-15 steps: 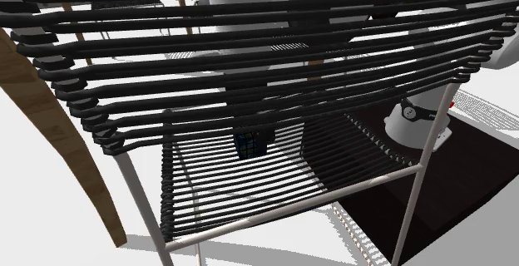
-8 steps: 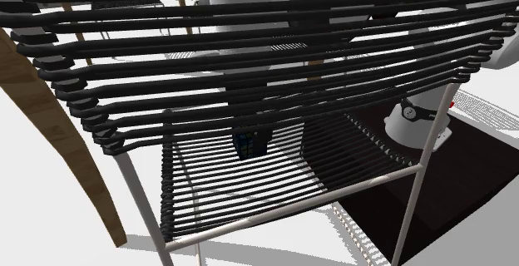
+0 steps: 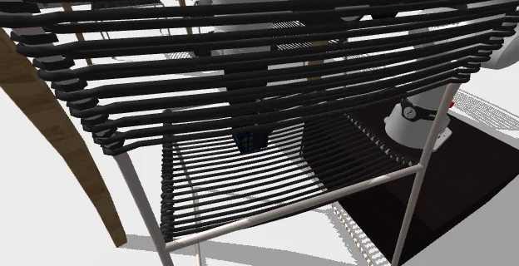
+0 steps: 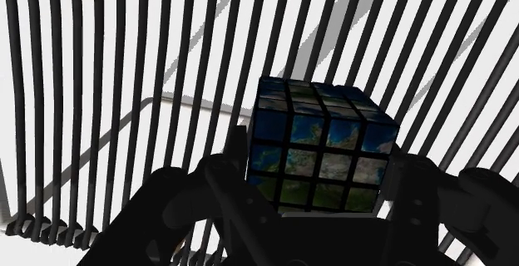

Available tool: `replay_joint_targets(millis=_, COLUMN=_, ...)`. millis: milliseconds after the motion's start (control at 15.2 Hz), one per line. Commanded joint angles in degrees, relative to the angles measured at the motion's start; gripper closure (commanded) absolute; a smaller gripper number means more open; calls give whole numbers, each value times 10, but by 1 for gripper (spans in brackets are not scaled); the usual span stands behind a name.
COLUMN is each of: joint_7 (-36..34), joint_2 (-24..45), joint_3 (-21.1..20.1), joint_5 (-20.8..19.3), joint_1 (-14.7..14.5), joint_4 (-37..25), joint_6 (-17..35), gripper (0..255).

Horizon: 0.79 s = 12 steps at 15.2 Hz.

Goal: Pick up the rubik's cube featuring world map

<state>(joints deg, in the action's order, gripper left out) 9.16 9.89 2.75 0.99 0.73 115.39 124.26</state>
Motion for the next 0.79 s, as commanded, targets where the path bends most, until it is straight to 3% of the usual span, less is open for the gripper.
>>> replay_joint_targets(millis=0, joint_7=0, joint_2=-6, joint_3=0, joint_5=-1, joint_1=0, joint_4=-8, joint_6=-14, gripper=255)
replay_joint_targets(millis=726, joint_7=-1, joint_2=-33, joint_3=1, joint_5=-3, joint_1=0, joint_4=-46, joint_6=-79, gripper=255)
